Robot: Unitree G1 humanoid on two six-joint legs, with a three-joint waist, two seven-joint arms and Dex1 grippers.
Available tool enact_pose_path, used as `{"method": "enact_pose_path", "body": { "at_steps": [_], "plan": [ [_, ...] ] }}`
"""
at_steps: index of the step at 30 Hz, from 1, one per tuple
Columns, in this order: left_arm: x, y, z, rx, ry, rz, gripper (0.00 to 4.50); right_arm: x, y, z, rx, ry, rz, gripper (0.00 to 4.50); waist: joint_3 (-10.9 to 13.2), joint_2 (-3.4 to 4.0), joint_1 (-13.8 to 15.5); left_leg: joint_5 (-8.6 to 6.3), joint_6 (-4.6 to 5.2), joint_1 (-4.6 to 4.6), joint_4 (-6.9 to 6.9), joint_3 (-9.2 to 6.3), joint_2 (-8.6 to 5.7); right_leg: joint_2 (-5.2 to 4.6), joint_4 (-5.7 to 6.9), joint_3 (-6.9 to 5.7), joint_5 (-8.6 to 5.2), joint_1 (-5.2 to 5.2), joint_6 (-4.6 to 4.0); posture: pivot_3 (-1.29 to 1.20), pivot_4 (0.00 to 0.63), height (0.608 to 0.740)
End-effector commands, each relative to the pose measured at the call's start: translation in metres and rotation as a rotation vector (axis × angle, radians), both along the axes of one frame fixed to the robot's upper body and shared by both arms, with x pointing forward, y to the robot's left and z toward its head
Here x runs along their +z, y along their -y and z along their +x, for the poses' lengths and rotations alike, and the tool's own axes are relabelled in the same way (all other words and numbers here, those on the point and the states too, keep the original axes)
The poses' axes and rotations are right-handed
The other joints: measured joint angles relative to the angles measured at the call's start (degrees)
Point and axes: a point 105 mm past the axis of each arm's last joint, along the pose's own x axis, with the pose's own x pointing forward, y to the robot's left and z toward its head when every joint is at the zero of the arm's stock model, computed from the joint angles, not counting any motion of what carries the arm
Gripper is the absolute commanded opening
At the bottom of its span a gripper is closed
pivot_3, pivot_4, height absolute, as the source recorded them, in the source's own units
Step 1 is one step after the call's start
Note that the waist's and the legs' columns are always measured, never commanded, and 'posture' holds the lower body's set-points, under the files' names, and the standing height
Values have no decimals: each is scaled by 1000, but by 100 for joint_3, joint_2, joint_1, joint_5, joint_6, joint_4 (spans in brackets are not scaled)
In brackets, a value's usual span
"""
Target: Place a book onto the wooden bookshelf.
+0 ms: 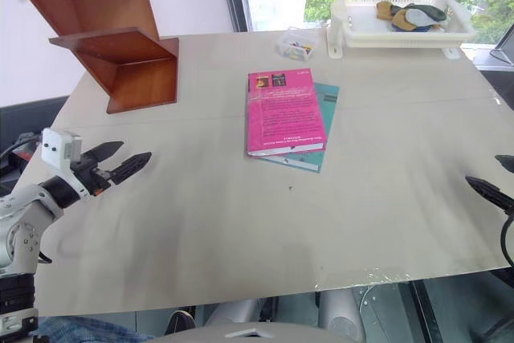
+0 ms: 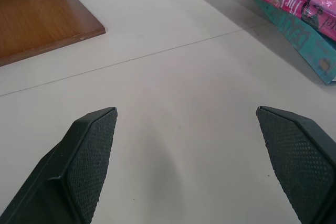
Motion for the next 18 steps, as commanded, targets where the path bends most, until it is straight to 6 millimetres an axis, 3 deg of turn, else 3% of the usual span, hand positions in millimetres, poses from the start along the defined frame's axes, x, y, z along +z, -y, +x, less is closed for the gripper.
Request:
{"method": "enact_pose_path", "body": {
  "at_steps": [1, 18],
  "plan": [
    [16, -3, -2, -18, 52, 15, 4476, 15, 3, 1, 11, 46, -41, 4500, 0, 0, -2, 0, 0, 0, -1, 0, 0, 0, -1, 0, 0, 0, 0, 0, 150, 740],
    [25, -4, -5, -66, 81, -11, 4476, 12, -1, 8, 3, 77, -59, 4500, 0, 0, -4, 0, 0, 0, -8, -1, 0, 0, -9, -1, 0, 0, 0, 0, 150, 740]
  ]
}}
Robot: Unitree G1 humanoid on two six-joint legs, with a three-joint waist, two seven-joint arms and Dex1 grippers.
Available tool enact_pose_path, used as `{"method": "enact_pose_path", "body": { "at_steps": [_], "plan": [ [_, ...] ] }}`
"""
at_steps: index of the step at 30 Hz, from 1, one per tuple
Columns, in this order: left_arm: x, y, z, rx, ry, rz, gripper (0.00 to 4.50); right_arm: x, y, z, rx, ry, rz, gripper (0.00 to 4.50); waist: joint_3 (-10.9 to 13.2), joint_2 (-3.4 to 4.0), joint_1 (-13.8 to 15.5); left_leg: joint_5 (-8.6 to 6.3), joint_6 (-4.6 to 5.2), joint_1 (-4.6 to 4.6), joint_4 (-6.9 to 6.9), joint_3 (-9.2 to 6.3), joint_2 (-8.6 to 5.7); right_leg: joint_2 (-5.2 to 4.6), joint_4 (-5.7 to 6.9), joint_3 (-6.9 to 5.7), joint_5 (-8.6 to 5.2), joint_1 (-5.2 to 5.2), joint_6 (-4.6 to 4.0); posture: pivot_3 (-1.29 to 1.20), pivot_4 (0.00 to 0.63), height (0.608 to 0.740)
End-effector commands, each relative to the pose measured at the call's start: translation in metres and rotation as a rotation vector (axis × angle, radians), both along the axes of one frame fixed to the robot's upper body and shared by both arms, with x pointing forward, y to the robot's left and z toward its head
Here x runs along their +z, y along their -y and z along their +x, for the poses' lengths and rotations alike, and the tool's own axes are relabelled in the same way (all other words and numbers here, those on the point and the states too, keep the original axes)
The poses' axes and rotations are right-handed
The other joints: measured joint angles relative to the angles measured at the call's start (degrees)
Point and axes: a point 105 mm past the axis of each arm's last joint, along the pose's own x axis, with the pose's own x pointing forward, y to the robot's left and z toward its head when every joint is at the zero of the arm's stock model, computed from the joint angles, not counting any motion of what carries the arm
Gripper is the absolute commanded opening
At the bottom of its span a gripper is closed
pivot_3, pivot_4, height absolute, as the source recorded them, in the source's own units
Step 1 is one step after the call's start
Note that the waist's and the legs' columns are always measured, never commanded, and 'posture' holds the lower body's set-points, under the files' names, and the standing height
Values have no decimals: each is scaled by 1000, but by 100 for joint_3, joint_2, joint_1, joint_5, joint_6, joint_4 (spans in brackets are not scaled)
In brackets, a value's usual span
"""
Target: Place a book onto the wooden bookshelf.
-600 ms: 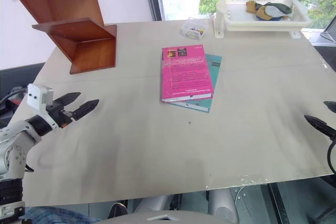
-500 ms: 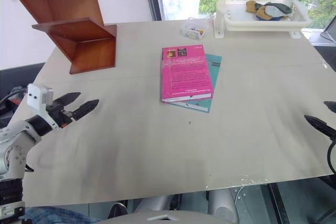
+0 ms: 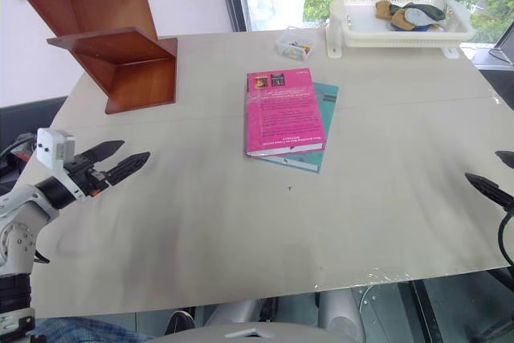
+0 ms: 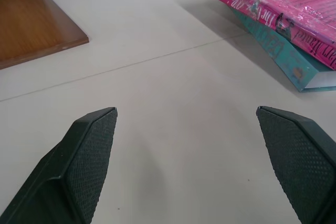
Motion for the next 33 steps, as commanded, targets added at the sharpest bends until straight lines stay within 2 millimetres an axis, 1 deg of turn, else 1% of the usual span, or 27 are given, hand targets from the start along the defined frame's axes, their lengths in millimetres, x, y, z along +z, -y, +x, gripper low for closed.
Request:
{"method": "enact_pose_path", "body": {
  "at_steps": [1, 5, 9, 11, 13, 16, 17, 18, 19, 21, 23, 26, 29, 31, 33],
  "plan": [
    [18, -5, 0, -2, 61, 33, 4476, 9, -1, 4, 4, 41, -24, 4500, 0, 0, 0, 0, 0, 0, 0, 0, 0, 0, 0, 0, 0, 0, 0, 0, 150, 740],
    [17, -4, 0, -6, 58, 39, 4476, 10, -1, 5, 3, 45, -28, 4500, 0, 0, 0, 0, 0, 0, -1, 0, 0, 0, 0, 0, 0, 0, 0, 0, 150, 740],
    [18, -2, -1, -22, 66, 46, 4476, 12, -8, 11, 19, 53, -33, 4500, 0, 0, 0, 0, 0, 0, -2, 0, 0, 0, -2, 0, 0, 0, 0, 0, 150, 740],
    [19, 3, -3, -60, 64, 47, 4476, 13, -12, 21, 7, 55, -58, 4500, 0, 0, -14, 0, 0, 0, -2, 0, 0, 0, -2, 0, 0, 0, 0, 0, 150, 740],
    [23, 10, -8, -118, 74, 68, 4476, 13, -22, 34, 13, 62, -80, 4500, 1, 1, -26, 0, 0, 1, -2, 1, 0, 1, -1, 1, 0, 0, 0, 0, 150, 740],
    [36, 20, -16, -220, 89, 92, 4476, 19, -44, 60, 25, 100, -55, 4500, 4, -2, -59, 0, 0, 2, -3, 2, 2, 2, 0, 1, 0, -1, 0, 0, 150, 740],
    [41, 24, -19, -259, 87, 107, 4476, 22, -56, 75, 22, 123, -42, 4500, 6, -3, -61, 0, -1, 1, -2, 3, 5, 4, 0, 4, 0, -1, 0, 0, 150, 740],
    [46, 27, -22, -296, 83, 122, 4476, 24, -63, 85, 18, 138, -35, 4500, 10, -8, -91, 1, -1, 0, -1, 3, 5, 3, 0, 3, 1, -2, 0, 0, 150, 740],
    [50, 31, -25, -328, 78, 136, 4476, 26, -70, 94, 10, 149, -7, 4500, 14, 0, -85, 1, -2, 1, -1, 5, 6, 4, 2, 3, 1, -2, -1, 0, 150, 740],
    [60, 38, -32, -395, 81, 182, 4476, 29, -91, 122, -14, 172, 55, 4500, 17, 3, -81, 1, -2, 0, -2, 2, 4, 3, 2, 1, 0, -3, -2, 0, 150, 740],
    [70, 42, -34, -423, 101, 205, 4476, 33, -112, 146, -43, 182, 115, 4500, 21, 10, -82, 1, -2, -7, -6, 1, 4, 3, -3, 0, 0, -12, -2, 0, 150, 740],
    [80, 46, -34, -433, 141, 211, 4476, 32, -139, 177, -98, 118, 235, 4500, 23, 10, -68, 1, -2, -17, -12, -5, 4, 4, -12, -5, 0, -18, -3, 0, 150, 740],
    [83, 49, -35, -443, 154, 222, 4476, 27, -162, 196, -110, 11, 377, 4500, 25, 10, -83, 2, -3, -38, -15, -4, 2, 4, -13, -6, 0, -40, -3, 0, 150, 740],
    [83, 50, -36, -445, 159, 232, 4476, 26, -172, 202, -107, -27, 451, 4500, 25, 10, -85, 2, -3, -43, -23, -14, 1, 3, -21, -16, 0, -40, -3, 0, 150, 740],
    [87, 50, -39, -450, 174, 242, 4476, 28, -186, 208, -90, -53, 548, 4500, 26, 11, -119, 2, -3, -56, -26, -28, -1, 4, -39, -29, 1, -41, -3, 0, 150, 740]
  ]
}}
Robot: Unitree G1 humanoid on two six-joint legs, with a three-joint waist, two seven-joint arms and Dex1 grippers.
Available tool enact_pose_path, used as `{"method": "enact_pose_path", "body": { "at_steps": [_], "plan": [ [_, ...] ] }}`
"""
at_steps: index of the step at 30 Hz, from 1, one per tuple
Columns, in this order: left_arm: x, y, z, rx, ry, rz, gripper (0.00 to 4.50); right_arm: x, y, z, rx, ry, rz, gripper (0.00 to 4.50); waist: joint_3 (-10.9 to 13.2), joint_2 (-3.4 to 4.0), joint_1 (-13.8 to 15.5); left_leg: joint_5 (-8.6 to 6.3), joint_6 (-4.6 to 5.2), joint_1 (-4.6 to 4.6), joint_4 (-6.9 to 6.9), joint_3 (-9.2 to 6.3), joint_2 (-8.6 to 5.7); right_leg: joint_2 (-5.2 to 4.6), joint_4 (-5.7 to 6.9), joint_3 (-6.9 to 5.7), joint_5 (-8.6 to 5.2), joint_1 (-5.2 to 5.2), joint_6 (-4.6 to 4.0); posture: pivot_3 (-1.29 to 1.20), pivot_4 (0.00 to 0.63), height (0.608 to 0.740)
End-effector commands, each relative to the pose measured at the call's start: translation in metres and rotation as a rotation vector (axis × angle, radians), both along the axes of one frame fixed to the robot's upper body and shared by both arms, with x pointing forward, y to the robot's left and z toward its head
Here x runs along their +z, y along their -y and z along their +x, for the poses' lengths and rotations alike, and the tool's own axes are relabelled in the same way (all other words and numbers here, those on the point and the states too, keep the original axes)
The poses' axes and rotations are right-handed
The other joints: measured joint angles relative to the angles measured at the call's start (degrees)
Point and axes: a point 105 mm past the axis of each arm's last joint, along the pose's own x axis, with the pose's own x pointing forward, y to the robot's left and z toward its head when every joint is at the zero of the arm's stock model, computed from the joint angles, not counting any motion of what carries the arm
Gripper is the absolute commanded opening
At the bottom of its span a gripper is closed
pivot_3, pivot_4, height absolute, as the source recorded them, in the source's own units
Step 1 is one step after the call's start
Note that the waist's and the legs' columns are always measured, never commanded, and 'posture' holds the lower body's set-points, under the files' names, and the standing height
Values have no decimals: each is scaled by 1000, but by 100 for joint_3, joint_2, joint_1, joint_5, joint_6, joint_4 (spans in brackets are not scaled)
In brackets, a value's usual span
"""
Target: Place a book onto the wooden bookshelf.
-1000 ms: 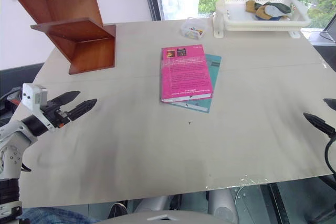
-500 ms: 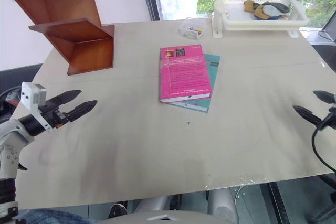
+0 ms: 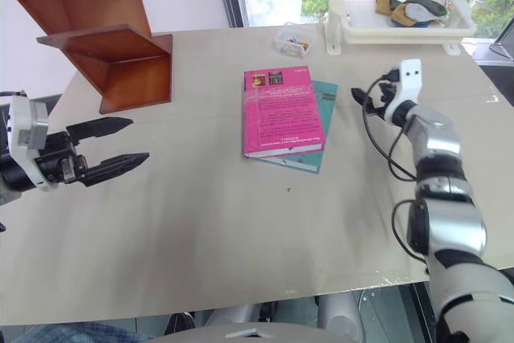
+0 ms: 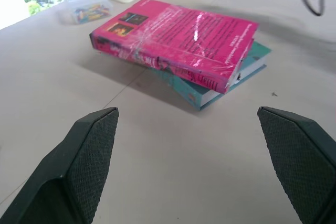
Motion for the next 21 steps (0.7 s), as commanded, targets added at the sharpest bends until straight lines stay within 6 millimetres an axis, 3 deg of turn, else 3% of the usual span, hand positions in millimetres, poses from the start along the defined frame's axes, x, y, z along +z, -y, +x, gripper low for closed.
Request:
{"method": "enact_pose_path", "body": {
  "at_steps": [1, 5, 8, 21],
  "plan": [
    [21, 0, -9, -17, 77, 33, 4476, 9, -12, 7, 0, -15, 168, 4500, 1, 0, -52, 0, 0, -5, 0, -6, -2, 0, -1, -7, 0, -2, 0, 0, 150, 740],
    [29, -5, -14, -3, 89, 59, 4476, 4, -23, 10, 6, -45, 191, 4500, 4, 4, -115, 1, -1, -7, 1, -8, -2, -1, -2, -8, 0, -2, 0, 0, 150, 740],
    [33, -9, -17, 12, 91, 71, 4476, 4, -49, 9, 102, -54, 247, 4500, 5, 6, -146, 2, -2, -2, 3, -2, -1, 0, 4, -1, 0, -1, 0, 0, 150, 740],
    [27, -9, -25, 36, 73, 80, 4476, -13, -104, -3, 313, -119, 253, 4500, 7, 9, -262, 3, -5, 0, 3, -7, -1, 1, 9, -3, 0, -1, 0, 0, 150, 740]
  ]
}}
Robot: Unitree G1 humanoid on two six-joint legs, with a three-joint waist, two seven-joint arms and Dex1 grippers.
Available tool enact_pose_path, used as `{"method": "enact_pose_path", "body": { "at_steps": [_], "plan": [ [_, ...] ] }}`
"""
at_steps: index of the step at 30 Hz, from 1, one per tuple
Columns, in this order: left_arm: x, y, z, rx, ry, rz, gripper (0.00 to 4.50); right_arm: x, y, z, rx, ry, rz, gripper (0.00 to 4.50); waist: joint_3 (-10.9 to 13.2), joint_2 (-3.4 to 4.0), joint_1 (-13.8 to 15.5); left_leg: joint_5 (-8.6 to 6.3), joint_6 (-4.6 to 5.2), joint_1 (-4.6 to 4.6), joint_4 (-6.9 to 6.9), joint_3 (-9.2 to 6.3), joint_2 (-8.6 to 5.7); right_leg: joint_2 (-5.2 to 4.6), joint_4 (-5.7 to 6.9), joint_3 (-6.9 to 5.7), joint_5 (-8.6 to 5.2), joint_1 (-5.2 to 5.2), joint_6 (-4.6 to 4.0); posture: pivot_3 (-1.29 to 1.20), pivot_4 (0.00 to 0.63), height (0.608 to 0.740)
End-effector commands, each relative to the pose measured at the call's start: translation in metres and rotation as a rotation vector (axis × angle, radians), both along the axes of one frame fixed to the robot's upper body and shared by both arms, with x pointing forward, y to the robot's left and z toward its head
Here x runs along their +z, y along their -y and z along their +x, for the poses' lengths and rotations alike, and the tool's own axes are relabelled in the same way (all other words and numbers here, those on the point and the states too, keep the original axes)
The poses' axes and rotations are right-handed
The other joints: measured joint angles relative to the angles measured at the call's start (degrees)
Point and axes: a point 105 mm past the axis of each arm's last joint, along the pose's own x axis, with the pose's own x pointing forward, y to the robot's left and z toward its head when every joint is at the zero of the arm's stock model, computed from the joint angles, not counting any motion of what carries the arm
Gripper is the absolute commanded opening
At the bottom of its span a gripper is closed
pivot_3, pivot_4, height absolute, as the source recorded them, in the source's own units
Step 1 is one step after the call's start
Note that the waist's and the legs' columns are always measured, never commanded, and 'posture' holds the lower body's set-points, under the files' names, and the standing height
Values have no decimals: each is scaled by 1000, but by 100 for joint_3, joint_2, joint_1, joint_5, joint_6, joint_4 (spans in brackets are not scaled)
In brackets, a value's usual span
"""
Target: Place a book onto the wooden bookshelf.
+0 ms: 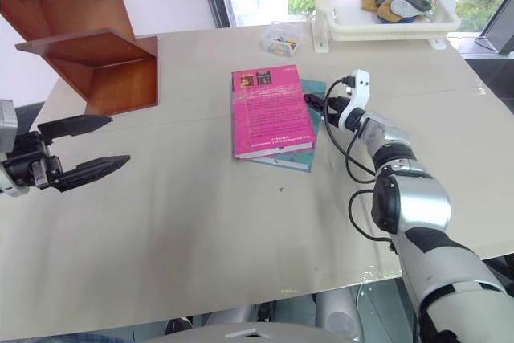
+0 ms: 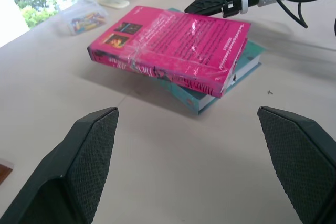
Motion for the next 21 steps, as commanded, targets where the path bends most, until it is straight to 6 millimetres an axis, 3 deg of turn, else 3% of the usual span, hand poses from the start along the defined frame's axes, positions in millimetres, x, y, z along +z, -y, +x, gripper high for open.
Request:
{"method": "enact_pose_path", "body": {
  "at_steps": [1, 21],
  "plan": [
    [13, 0, -5, 11, 57, 15, 4476, 11, -13, -1, 68, 31, -2, 4500, 0, 0, -1, 0, 0, 0, 0, 1, 0, 0, 0, 0, 0, 0, 0, 0, 150, 740],
    [11, -10, -6, 68, 61, 48, 4476, -37, -56, -52, 571, 94, -275, 4500, -1, -1, -144, 0, -1, 13, 0, 3, 0, 1, 13, 5, 0, 2, 0, 0, 150, 740]
  ]
}}
